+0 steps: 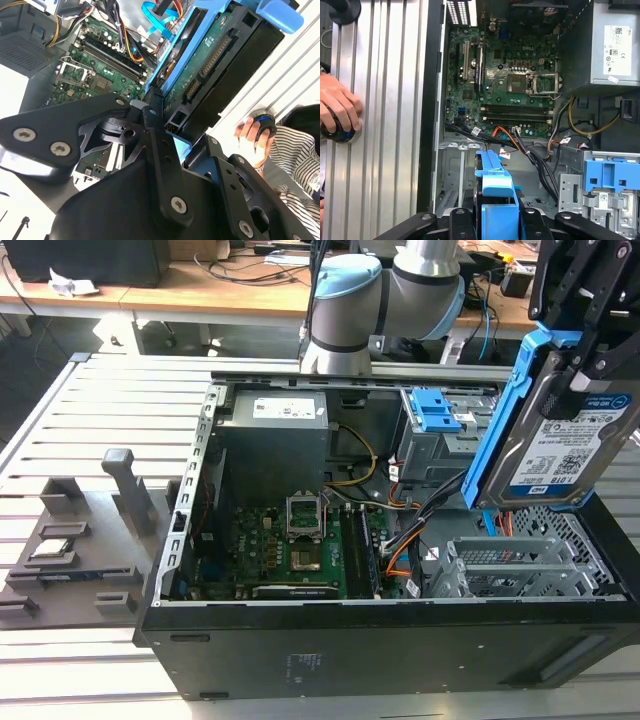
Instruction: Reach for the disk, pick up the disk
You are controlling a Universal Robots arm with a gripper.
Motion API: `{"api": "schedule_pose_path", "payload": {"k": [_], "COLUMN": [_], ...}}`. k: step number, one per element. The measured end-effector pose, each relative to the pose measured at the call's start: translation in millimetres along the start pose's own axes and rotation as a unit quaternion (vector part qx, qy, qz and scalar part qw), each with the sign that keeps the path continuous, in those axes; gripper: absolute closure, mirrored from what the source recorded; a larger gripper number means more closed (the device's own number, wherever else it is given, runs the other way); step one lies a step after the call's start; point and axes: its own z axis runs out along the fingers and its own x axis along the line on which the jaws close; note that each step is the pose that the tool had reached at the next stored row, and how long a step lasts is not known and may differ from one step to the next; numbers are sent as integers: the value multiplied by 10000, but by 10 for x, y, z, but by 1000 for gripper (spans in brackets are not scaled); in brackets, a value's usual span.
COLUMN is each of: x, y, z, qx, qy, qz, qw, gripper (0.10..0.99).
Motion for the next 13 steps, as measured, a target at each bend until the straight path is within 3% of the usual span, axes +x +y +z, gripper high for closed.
{"api": "schedule_pose_path", "payload": {"k": [13], "x": [40], "y": [1], "z": [19], "qx": [-1], "qy": [20], "qz": [1], "qw": [10000], "gripper": [718]}}
